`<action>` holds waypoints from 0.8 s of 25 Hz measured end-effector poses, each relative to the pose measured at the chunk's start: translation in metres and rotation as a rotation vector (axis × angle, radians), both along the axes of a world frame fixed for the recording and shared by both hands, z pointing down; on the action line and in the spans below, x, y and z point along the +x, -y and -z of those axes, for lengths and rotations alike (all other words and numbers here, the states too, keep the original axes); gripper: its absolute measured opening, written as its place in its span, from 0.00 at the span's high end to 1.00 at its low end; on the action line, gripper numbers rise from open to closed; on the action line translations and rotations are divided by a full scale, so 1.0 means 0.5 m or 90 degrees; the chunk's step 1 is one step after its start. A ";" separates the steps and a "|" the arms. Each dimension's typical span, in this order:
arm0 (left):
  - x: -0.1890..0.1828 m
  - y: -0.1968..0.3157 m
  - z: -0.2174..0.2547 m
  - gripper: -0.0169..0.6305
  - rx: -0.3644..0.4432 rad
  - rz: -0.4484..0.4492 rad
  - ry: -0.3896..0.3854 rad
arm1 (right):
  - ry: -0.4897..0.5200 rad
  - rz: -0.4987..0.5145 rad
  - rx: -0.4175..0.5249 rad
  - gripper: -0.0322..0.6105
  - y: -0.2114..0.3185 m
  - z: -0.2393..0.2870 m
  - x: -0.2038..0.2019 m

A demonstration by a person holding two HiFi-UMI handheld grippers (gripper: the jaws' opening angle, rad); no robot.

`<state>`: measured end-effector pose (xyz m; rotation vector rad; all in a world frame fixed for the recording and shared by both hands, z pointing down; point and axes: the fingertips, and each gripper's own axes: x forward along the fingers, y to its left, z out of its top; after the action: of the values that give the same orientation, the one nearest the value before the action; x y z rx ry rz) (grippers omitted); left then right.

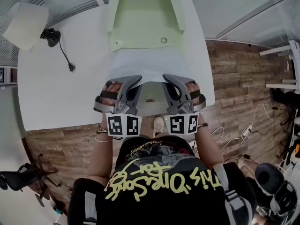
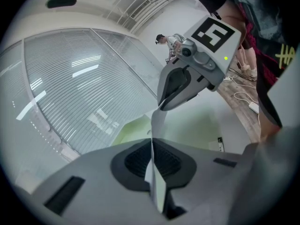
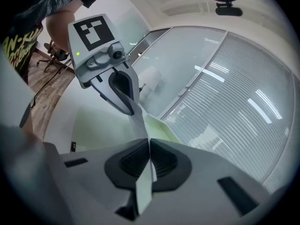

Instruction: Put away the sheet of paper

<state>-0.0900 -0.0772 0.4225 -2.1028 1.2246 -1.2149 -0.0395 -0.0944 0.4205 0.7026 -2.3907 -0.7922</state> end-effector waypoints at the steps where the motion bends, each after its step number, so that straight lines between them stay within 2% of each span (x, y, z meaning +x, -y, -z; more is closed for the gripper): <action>1: 0.000 0.001 -0.002 0.96 -0.001 -0.001 0.000 | -0.001 -0.001 -0.002 0.94 0.001 -0.002 0.000; 20: -0.023 0.036 -0.025 0.96 -0.024 -0.014 0.003 | -0.014 -0.006 -0.020 0.94 0.028 -0.031 -0.022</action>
<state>-0.1015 -0.0952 0.4352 -2.1336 1.1817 -1.2417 -0.0503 -0.1083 0.4360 0.6889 -2.3725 -0.7537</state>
